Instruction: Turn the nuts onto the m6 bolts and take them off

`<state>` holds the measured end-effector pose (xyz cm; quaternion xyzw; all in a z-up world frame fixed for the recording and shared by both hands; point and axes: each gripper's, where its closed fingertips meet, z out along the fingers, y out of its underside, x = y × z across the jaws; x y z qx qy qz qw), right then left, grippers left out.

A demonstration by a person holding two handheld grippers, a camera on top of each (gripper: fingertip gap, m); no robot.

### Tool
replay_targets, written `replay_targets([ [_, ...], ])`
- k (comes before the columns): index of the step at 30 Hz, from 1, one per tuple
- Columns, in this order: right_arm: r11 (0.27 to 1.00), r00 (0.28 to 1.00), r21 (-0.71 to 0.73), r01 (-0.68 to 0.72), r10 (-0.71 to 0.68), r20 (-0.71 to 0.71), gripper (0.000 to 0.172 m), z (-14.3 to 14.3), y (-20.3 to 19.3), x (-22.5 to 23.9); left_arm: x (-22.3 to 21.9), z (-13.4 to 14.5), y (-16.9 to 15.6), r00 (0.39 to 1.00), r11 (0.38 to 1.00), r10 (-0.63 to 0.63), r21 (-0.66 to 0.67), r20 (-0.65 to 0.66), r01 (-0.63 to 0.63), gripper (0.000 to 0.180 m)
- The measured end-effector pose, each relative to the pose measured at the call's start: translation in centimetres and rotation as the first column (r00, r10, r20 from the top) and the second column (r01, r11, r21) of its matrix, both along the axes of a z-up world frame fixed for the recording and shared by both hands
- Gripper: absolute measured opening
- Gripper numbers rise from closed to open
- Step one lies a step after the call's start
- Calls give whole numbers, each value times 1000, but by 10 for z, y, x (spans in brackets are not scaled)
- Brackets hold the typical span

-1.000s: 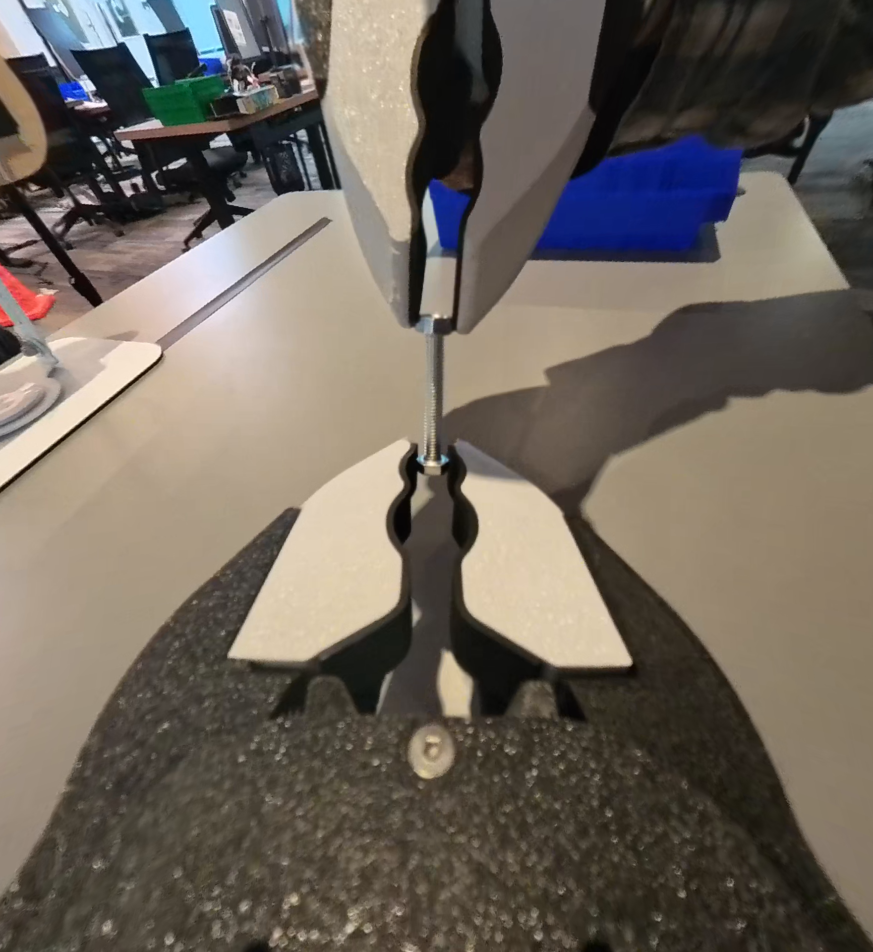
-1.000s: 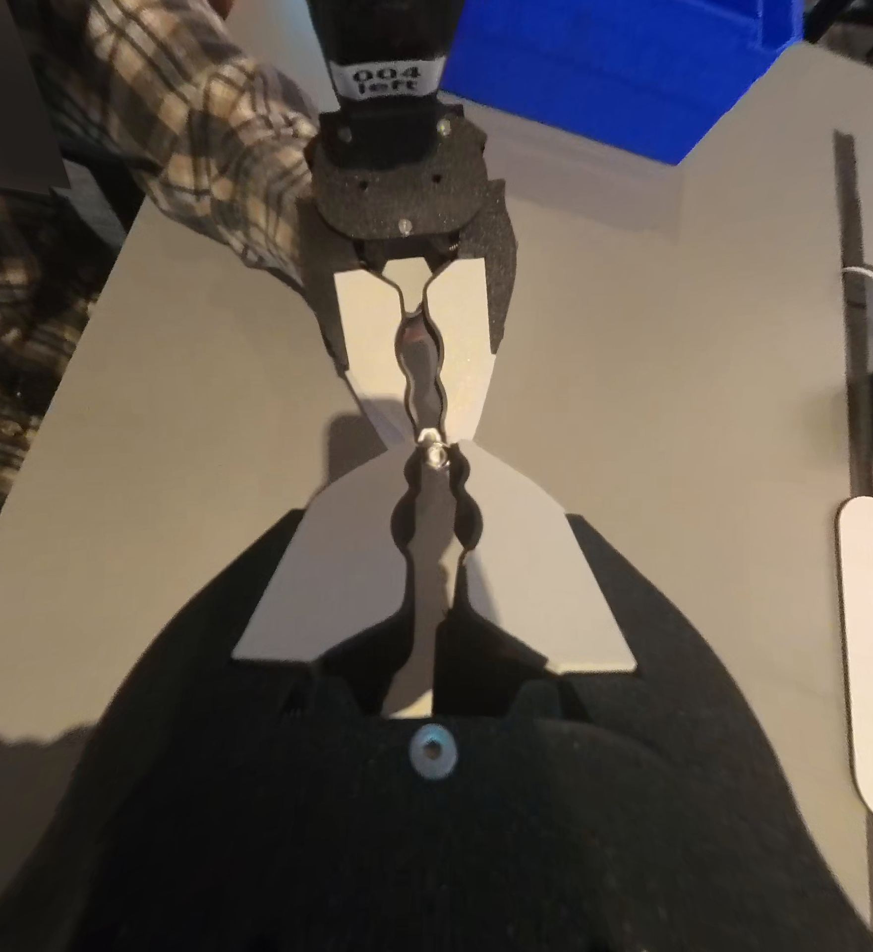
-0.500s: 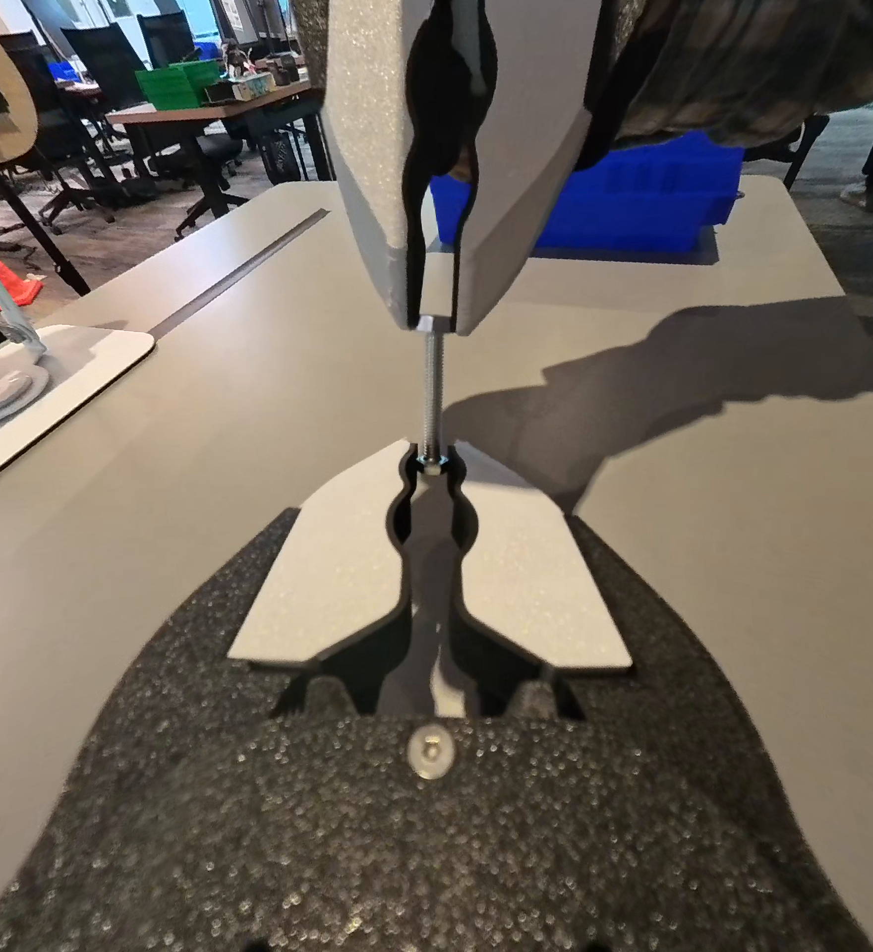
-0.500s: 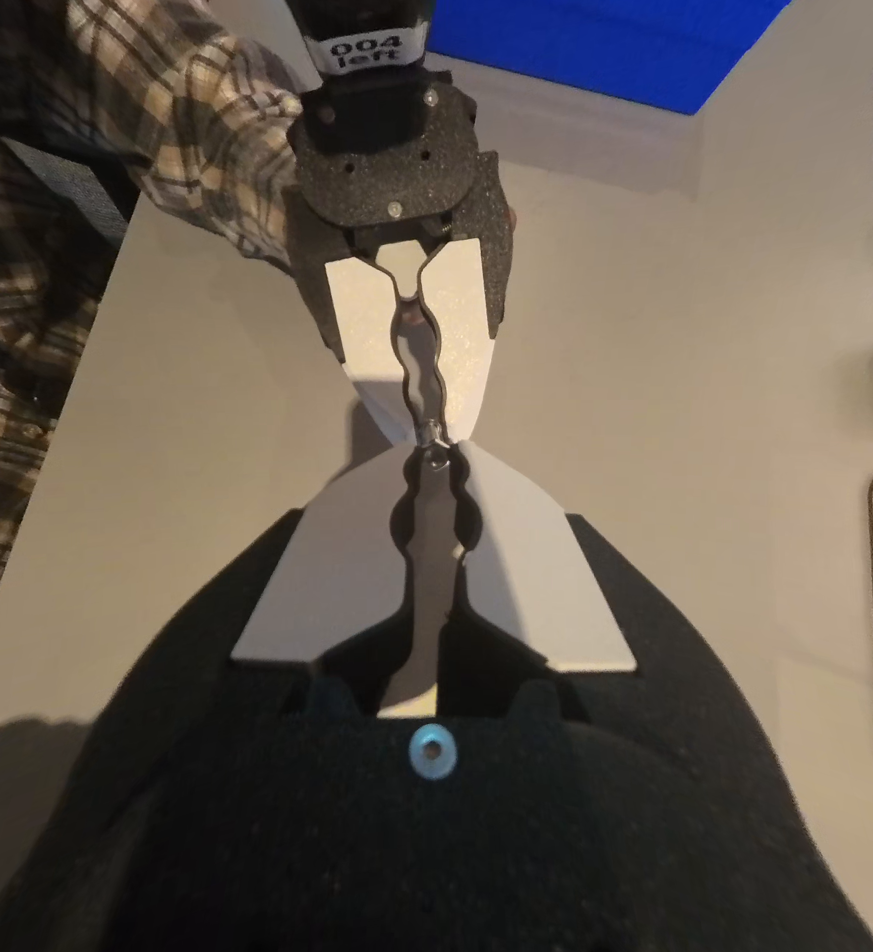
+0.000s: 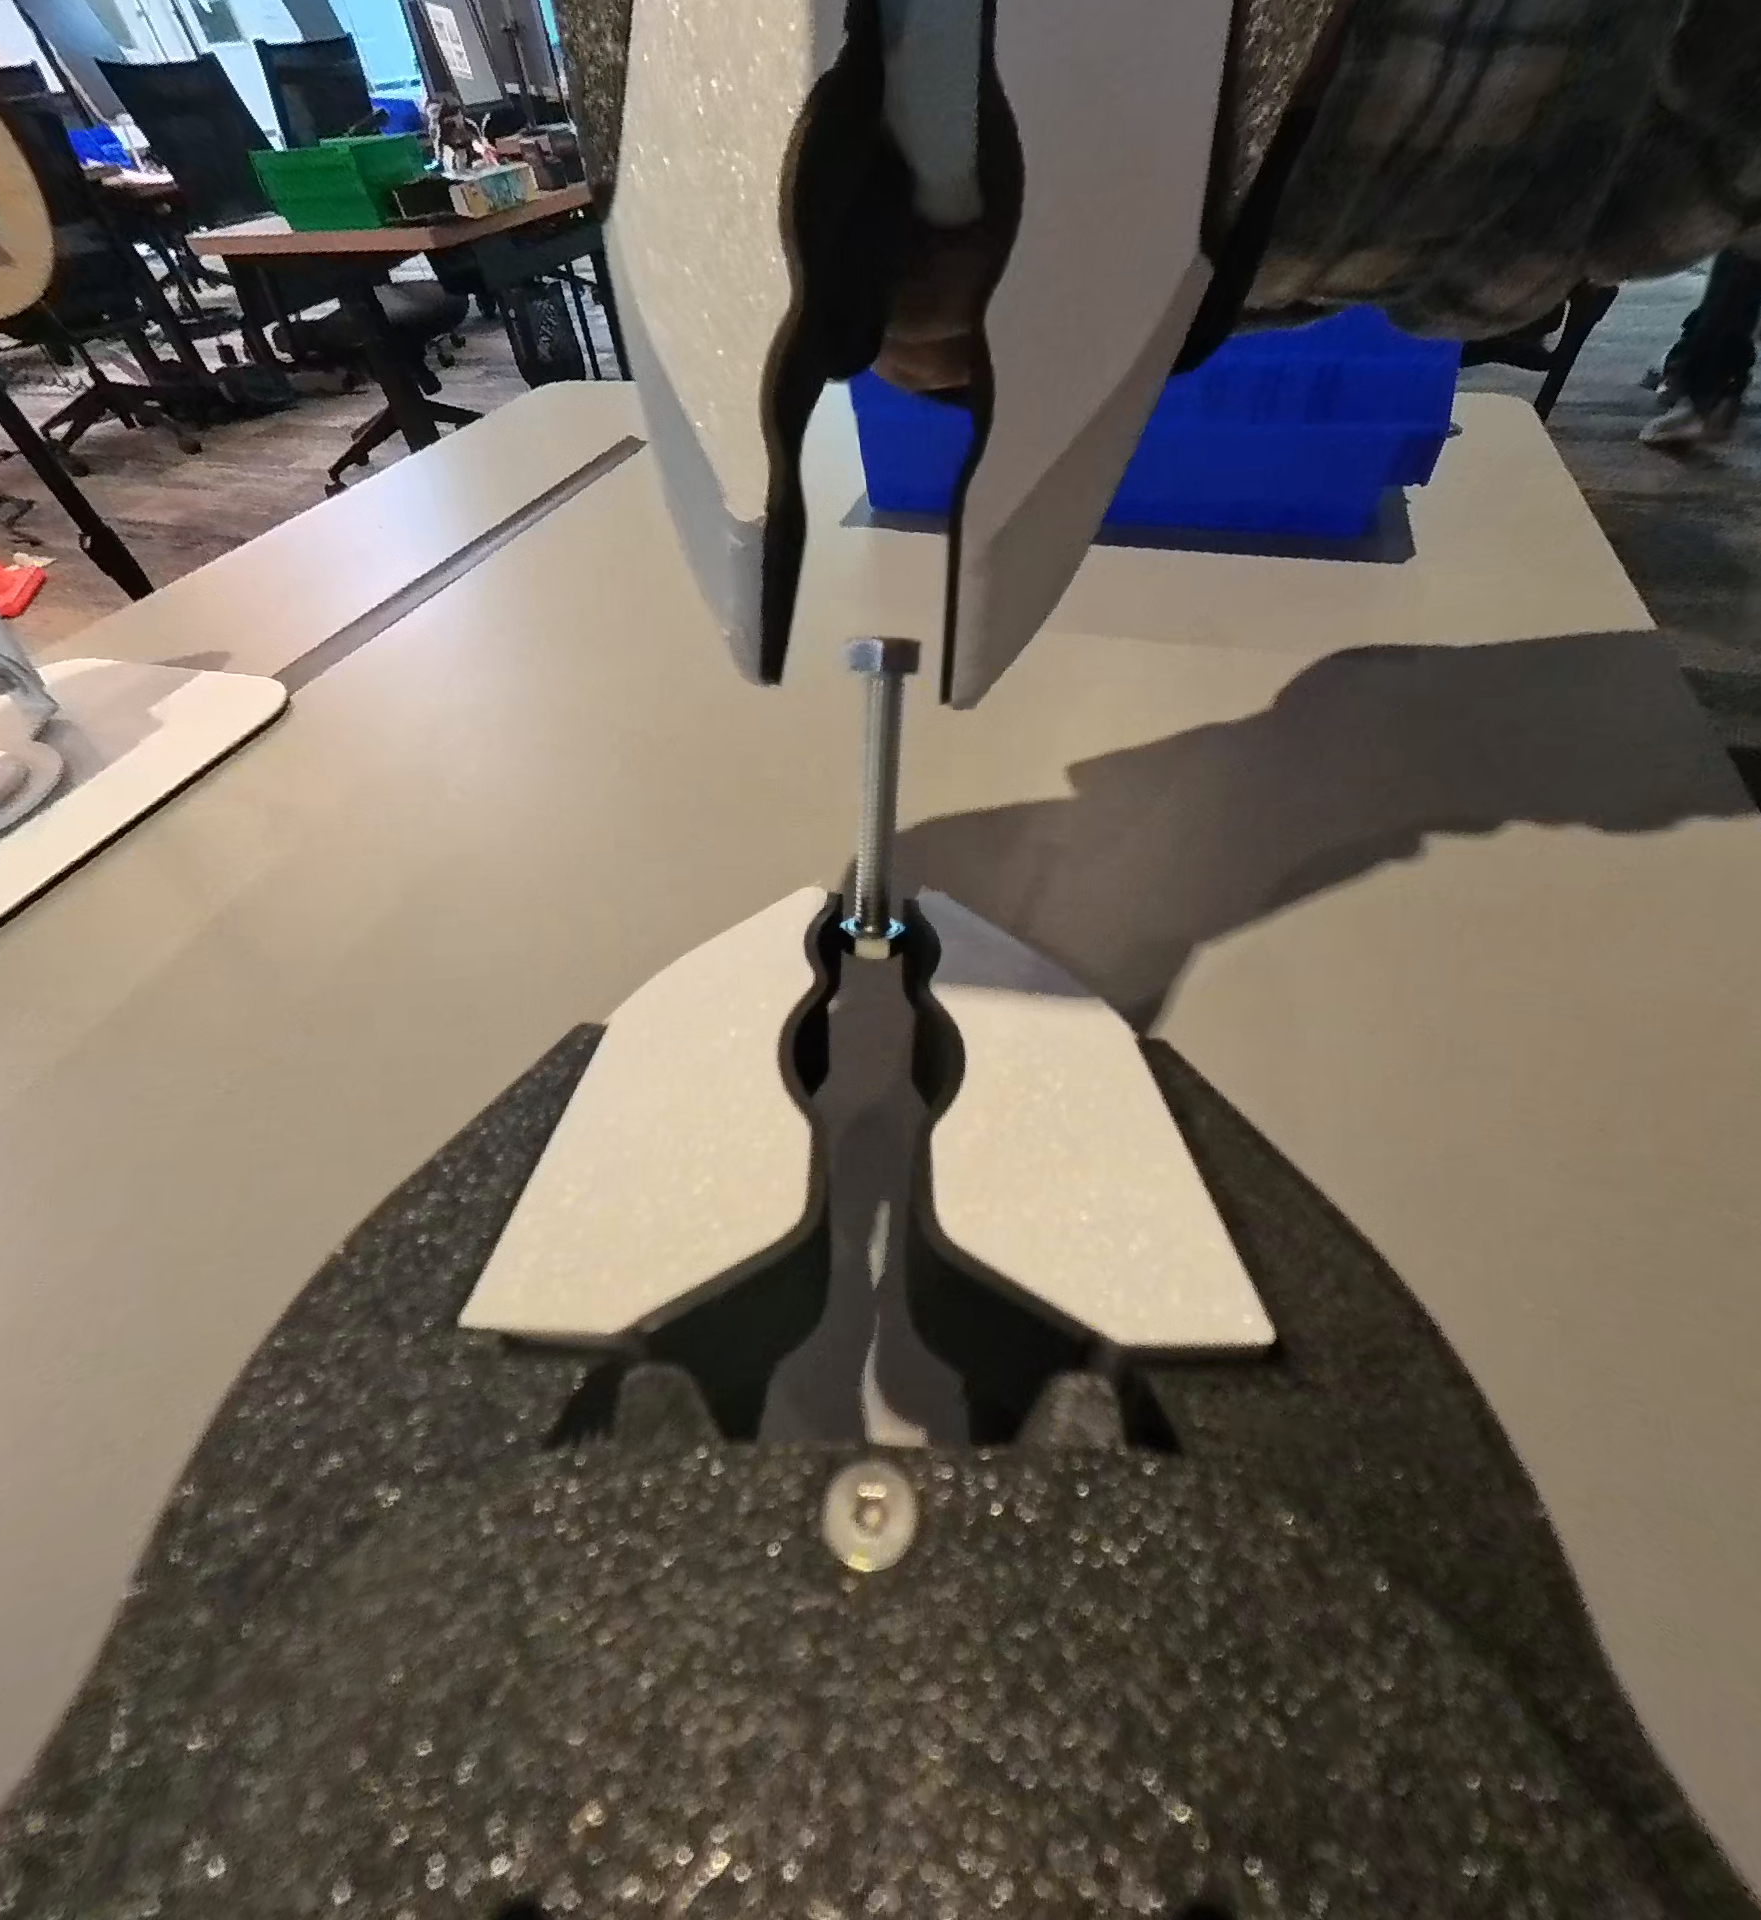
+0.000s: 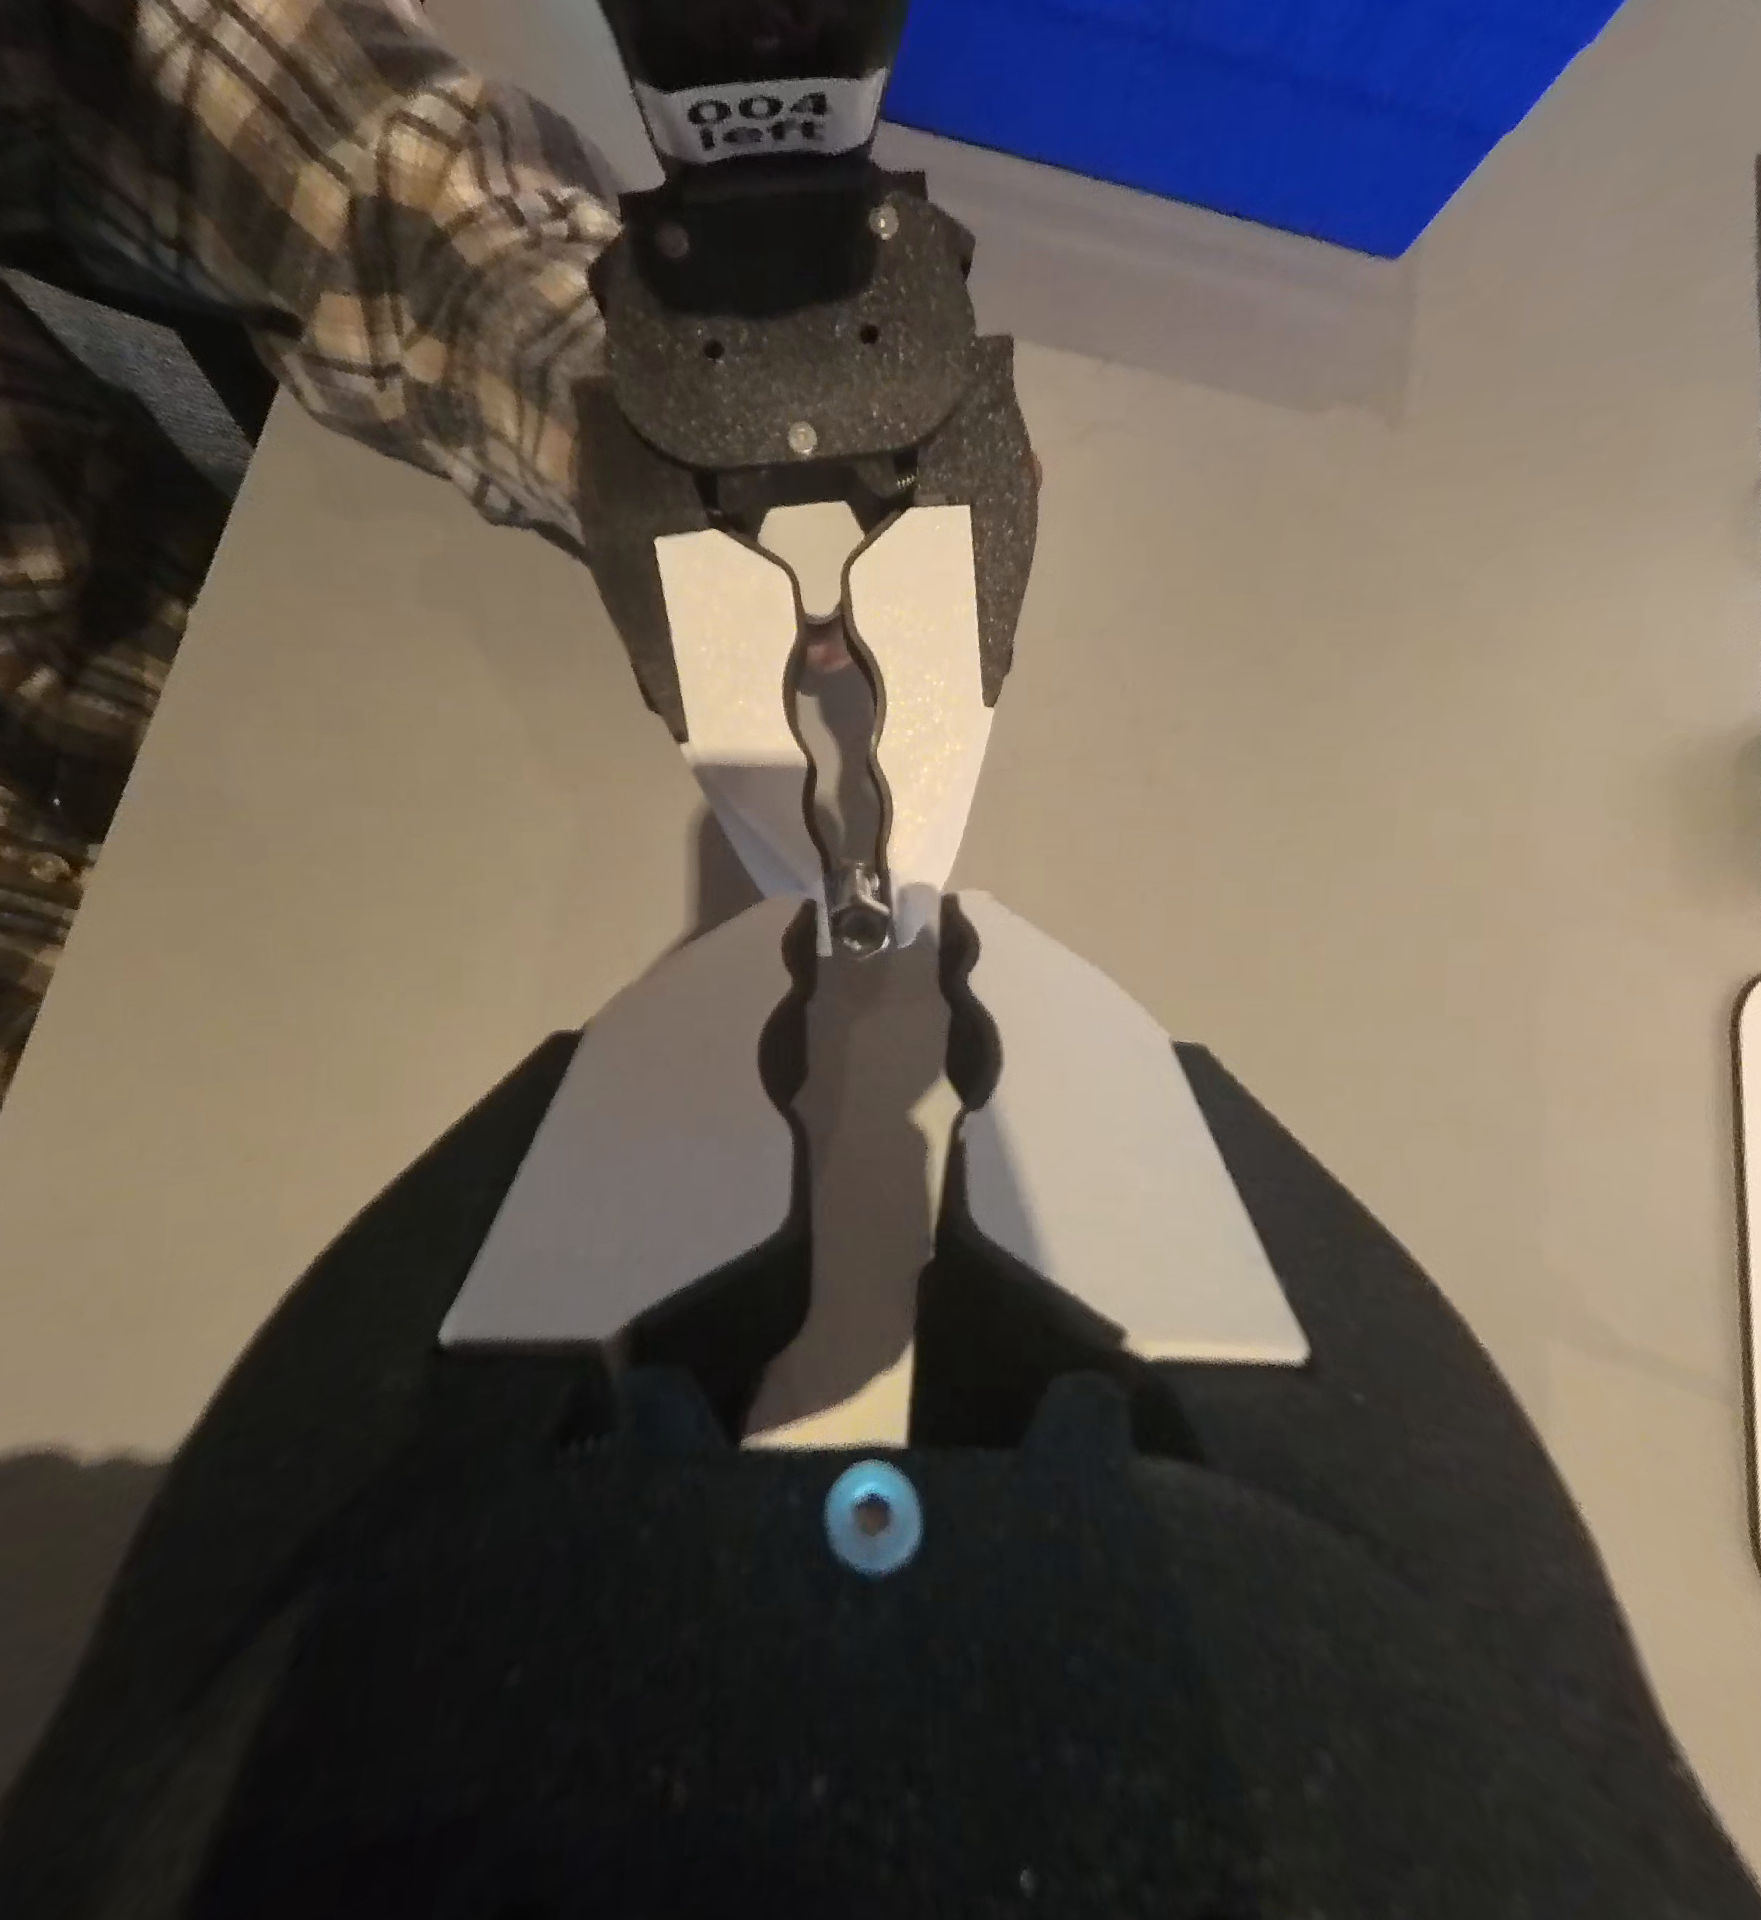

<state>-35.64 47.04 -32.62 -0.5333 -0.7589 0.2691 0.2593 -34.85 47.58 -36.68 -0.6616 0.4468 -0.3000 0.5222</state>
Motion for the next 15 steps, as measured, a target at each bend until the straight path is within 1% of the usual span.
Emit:
replay_targets([
  [4, 1000, 999, 7, 11, -10, -48, 37, 5, 1, -4, -1, 4, -1, 1000, 1000, -8, -11, 29, 9, 10],
  [5, 1000, 996, 4, 21, -21, -85, 44, 9, 2, -7, -1, 5, -1, 999, 1000, -14, -16, 41, 15, 10],
  [6, 999, 989, -9, 39, -40, -139, 57, 15, 3, -10, -1, 7, -2, 998, 1000, -19, -20, 54, 20, 10],
  [7, 998, 977, -35, 53, -59, -203, 66, 21, 3, -13, -2, 9, -2, 997, 999, -26, -24, 70, 27, 10],
  [10, 988, 899, -139, 72, -125, -421, 92, 38, -3, -17, -3, 17, -5, 990, 998, -47, -42, 134, 53, 10],
  [13, 970, 796, -241, 27, -167, -582, 99, 46, -16, -17, -5, 25, -8, 978, 995, -73, -58, 197, 85, 11],
  [15, 956, 740, -292, 1, -197, -644, 101, 51, -23, -17, -5, 30, -9, 970, 993, -85, -61, 226, 101, 11],
])
